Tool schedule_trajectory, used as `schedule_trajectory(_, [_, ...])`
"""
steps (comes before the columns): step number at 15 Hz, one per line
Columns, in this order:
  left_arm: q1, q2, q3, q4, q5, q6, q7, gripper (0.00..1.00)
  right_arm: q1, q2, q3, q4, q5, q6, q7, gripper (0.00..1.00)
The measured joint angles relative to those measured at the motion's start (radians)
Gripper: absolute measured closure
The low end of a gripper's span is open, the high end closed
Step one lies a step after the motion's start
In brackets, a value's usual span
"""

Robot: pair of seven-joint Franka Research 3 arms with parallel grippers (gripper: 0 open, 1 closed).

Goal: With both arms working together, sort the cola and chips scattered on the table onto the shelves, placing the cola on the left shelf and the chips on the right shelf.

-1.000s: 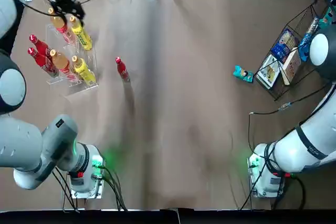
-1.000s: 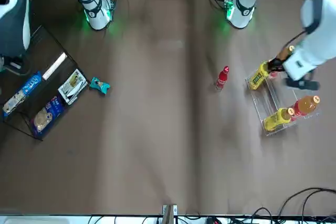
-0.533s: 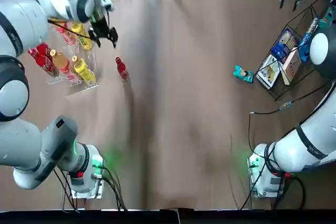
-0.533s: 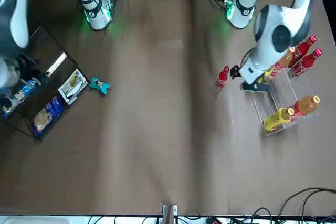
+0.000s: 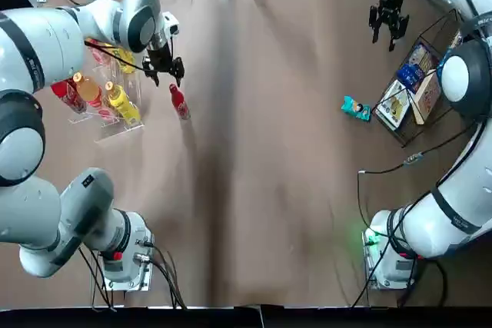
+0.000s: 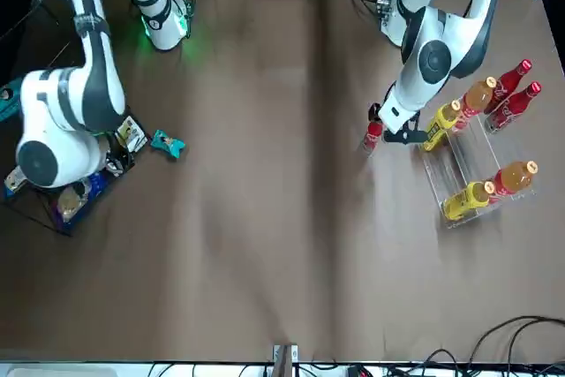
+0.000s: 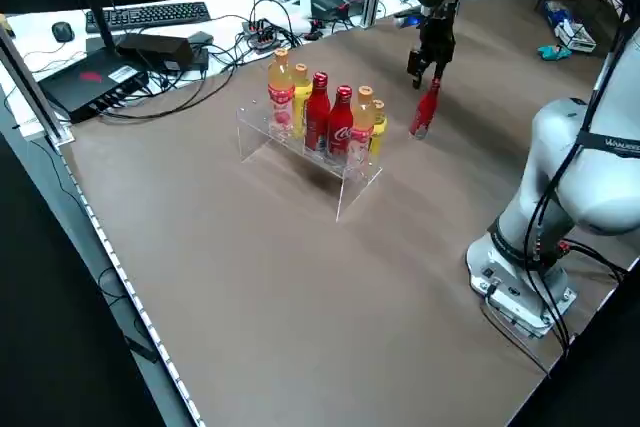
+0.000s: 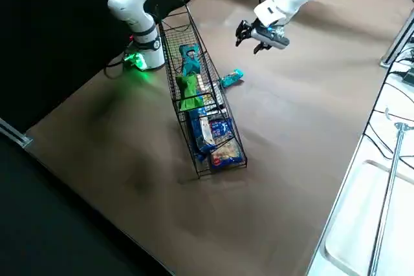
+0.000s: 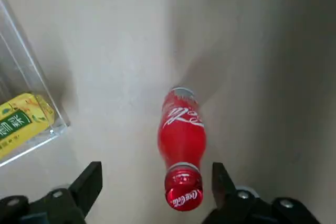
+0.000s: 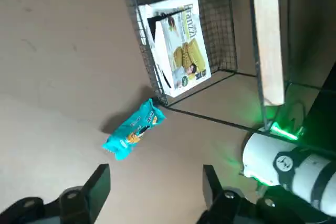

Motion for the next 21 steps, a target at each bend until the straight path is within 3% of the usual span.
schedule_trajectory(2, [0.0,0.0,-0.007,-0.016,0.0,0.0,-0.004,0.19,0.003,0.0,0.0,-0.067,0.0,0.049,0.052,0.22])
schedule_trajectory(4, [0.0,0.0,-0.012,-0.022,0.0,0.0,-0.019,0.22,0.005,0.001,0.0,-0.151,0.0,0.112,0.099,0.26])
schedule_trajectory(6, [0.0,0.0,-0.026,-0.022,0.0,0.015,-0.047,0.33,0.027,0.001,0.001,-0.27,0.0,0.213,0.16,0.25])
schedule_trajectory(12, [-0.001,0.0,-0.032,-0.022,0.0,0.04,-0.087,0.45,0.11,0.002,0.002,-0.49,0.0,0.482,0.272,0.26])
schedule_trajectory(15, [-0.015,0.0,-0.033,-0.022,0.0,0.044,-0.126,0.49,0.134,0.004,0.002,-0.547,0.0,0.549,0.301,0.27])
schedule_trajectory(21, [-0.033,0.0,-0.035,-0.022,0.0,0.047,-0.159,0.59,0.135,0.012,0.0,-0.566,0.0,0.609,0.306,0.33])
